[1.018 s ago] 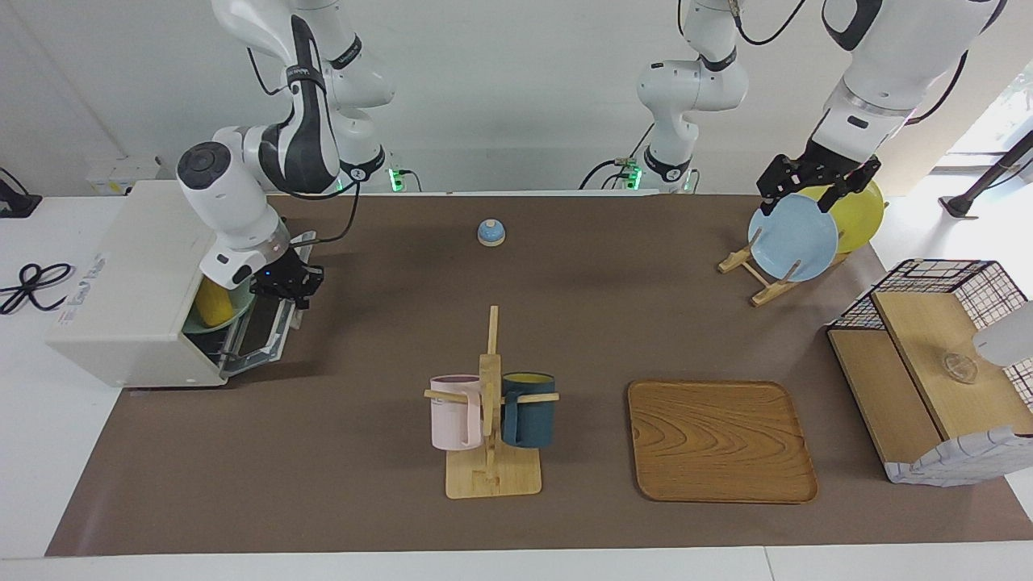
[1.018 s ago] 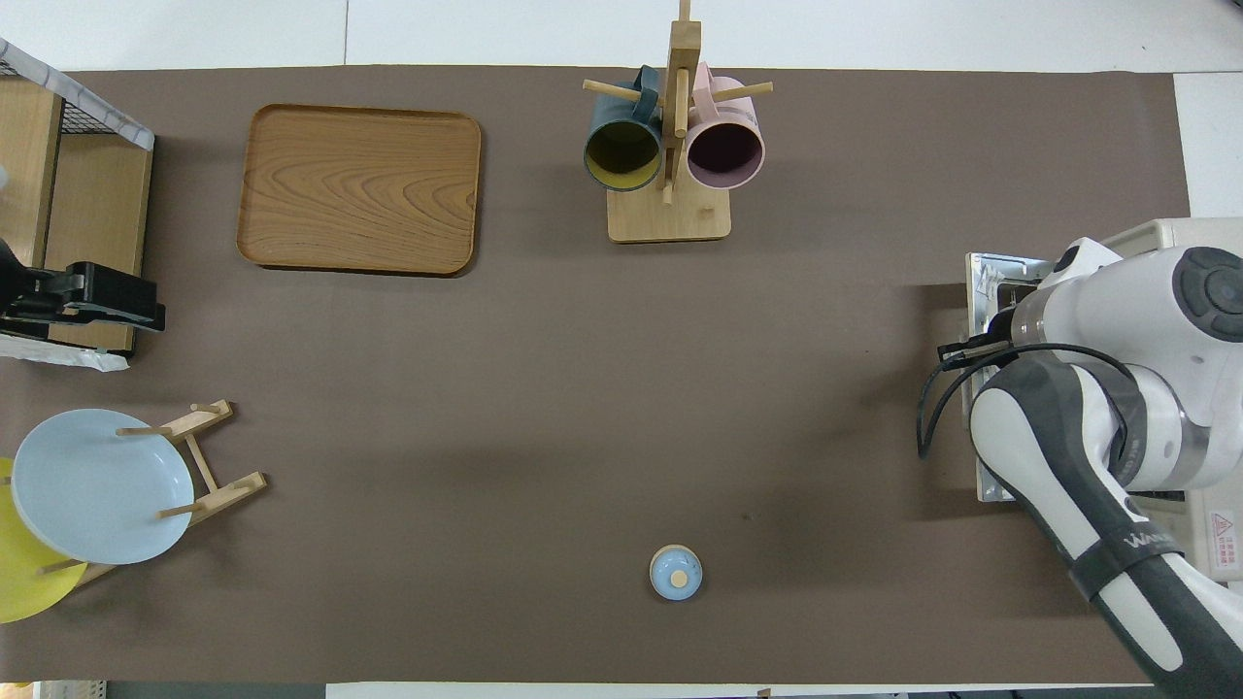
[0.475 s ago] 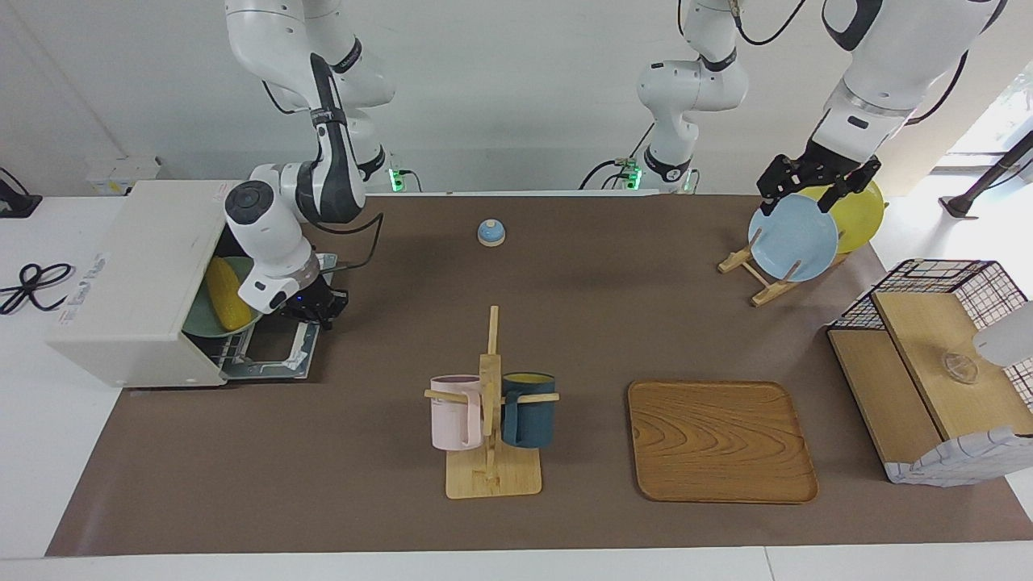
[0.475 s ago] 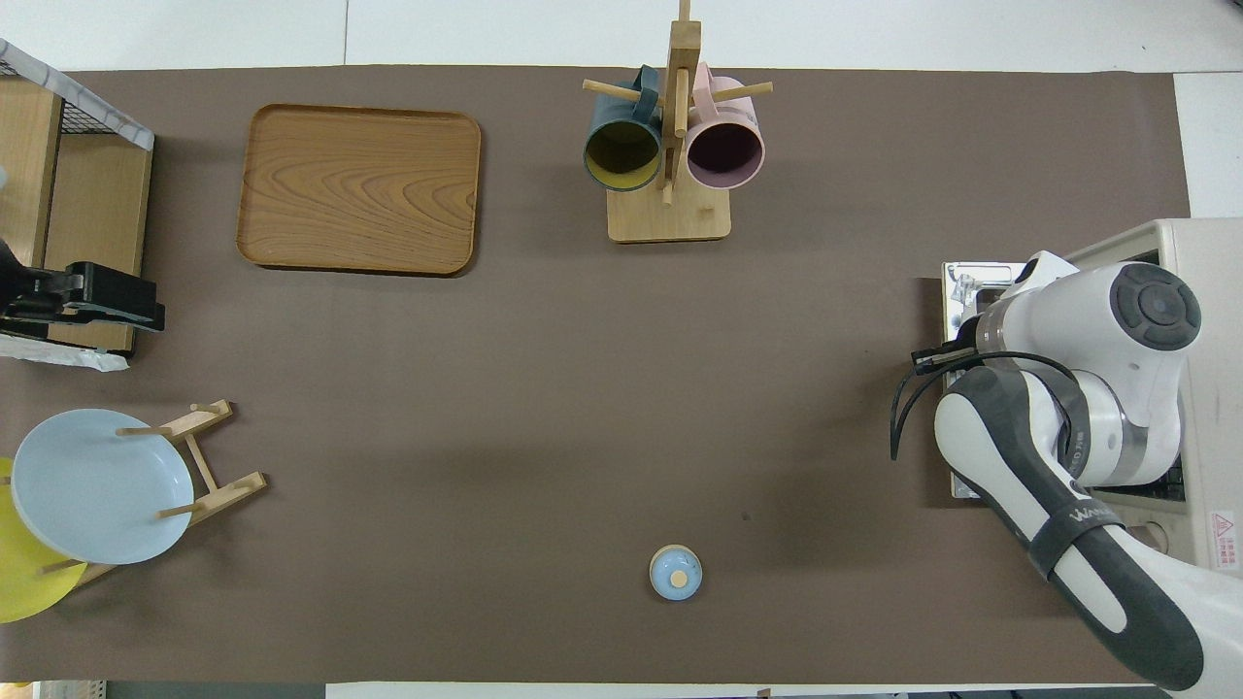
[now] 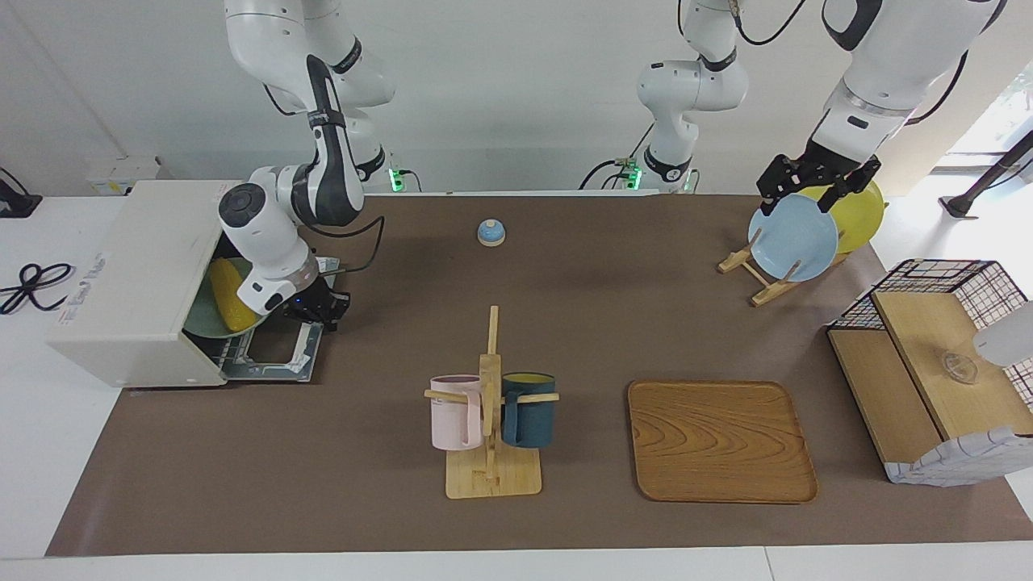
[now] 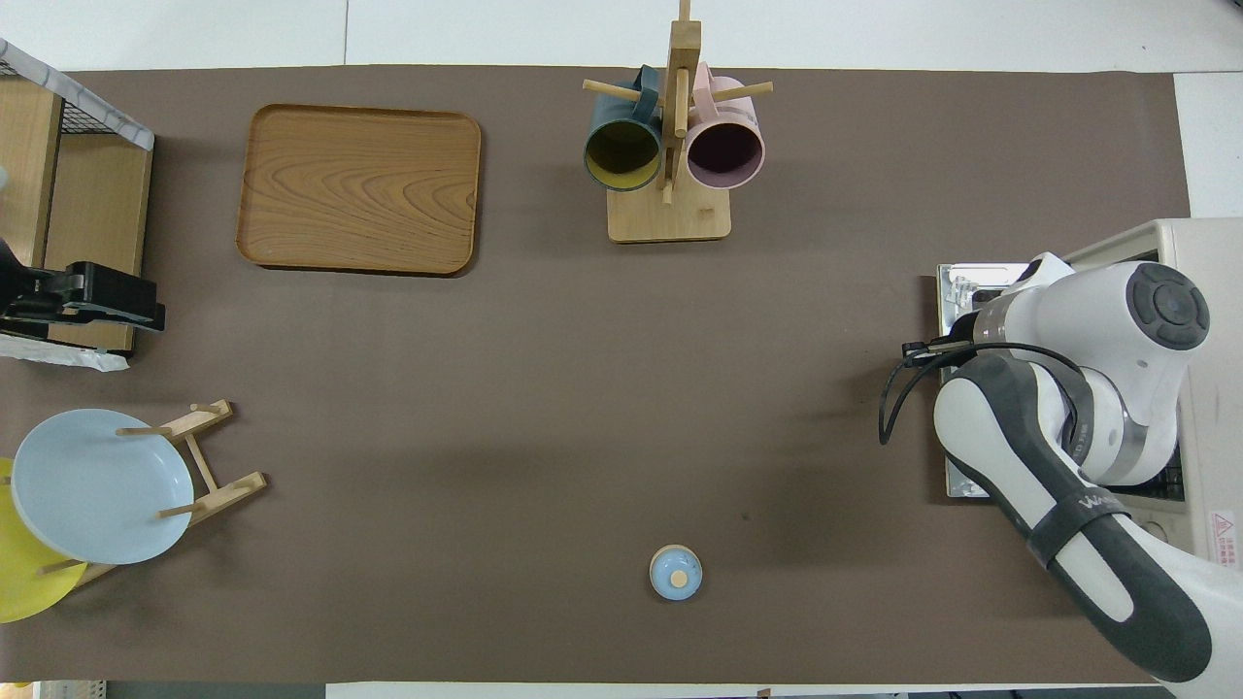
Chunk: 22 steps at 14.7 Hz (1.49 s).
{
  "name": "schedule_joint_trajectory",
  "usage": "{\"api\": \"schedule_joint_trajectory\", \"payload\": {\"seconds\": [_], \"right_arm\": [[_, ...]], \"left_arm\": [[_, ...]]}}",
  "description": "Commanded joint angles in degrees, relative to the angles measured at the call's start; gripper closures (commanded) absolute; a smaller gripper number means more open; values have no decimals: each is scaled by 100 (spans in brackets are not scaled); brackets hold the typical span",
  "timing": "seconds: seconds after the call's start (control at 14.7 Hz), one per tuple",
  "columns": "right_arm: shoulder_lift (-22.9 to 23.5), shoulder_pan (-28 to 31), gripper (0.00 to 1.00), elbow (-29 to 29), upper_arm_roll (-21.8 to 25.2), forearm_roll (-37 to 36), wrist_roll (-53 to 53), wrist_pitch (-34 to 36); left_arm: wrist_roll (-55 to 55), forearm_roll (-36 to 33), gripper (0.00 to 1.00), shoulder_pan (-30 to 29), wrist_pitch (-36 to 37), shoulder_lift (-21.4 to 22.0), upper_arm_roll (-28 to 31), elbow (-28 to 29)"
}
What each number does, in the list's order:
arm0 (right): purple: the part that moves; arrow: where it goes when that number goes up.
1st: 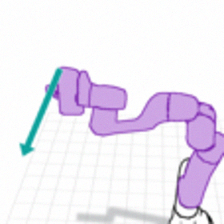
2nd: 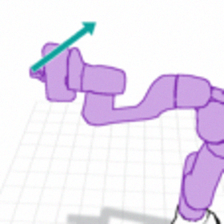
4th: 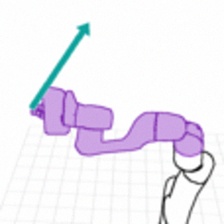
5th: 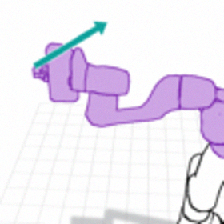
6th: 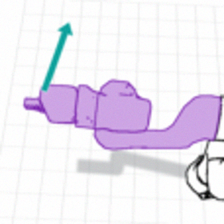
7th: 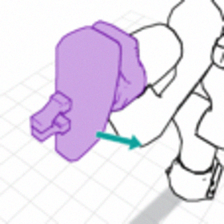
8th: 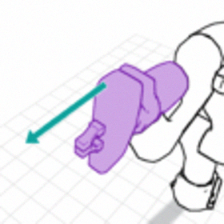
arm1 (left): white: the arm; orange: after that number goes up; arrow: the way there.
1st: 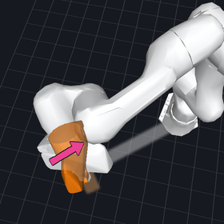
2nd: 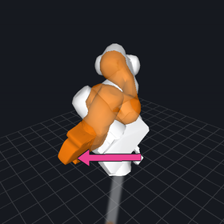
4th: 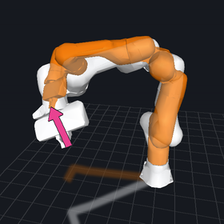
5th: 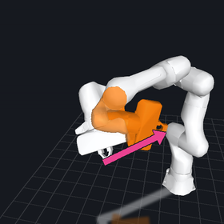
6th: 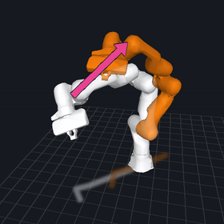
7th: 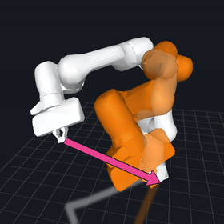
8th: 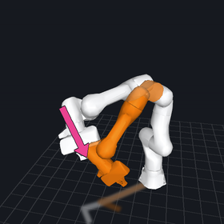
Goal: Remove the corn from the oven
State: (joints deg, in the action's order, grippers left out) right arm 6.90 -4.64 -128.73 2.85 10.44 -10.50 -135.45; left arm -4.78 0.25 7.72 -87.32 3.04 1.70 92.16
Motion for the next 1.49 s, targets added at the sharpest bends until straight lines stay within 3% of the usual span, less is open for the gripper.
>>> {"api": "schedule_joint_trajectory", "payload": {"seconds": [0.0, 0.34, 0.48, 0.81, 0.88, 1.43], "right_arm": [[-5, -134, 100, 443, 66, 90, 39, 605], [-592, 138, 100, 884, 128, -551, 101, 1923], [-760, 348, 94, 1016, 119, -998, 162, 2242], [-849, 534, 78, 674, 110, -1167, 145, 2006], [-857, 551, 70, 543, 110, -1176, 136, 1840], [-875, 727, 73, 305, 110, -1229, -189, 1566]], "left_arm": [[21, -17, 0, -78, 66, 92, -47, 48], [21, -17, 0, -78, 66, 92, -47, 48], [21, -17, 0, -78, 66, 92, -47, 48], [21, -17, 0, -78, 66, 92, -47, 48], [21, -17, 0, -78, 66, 92, -47, 48], [21, -17, 0, -78, 66, 92, -47, 48]]}}
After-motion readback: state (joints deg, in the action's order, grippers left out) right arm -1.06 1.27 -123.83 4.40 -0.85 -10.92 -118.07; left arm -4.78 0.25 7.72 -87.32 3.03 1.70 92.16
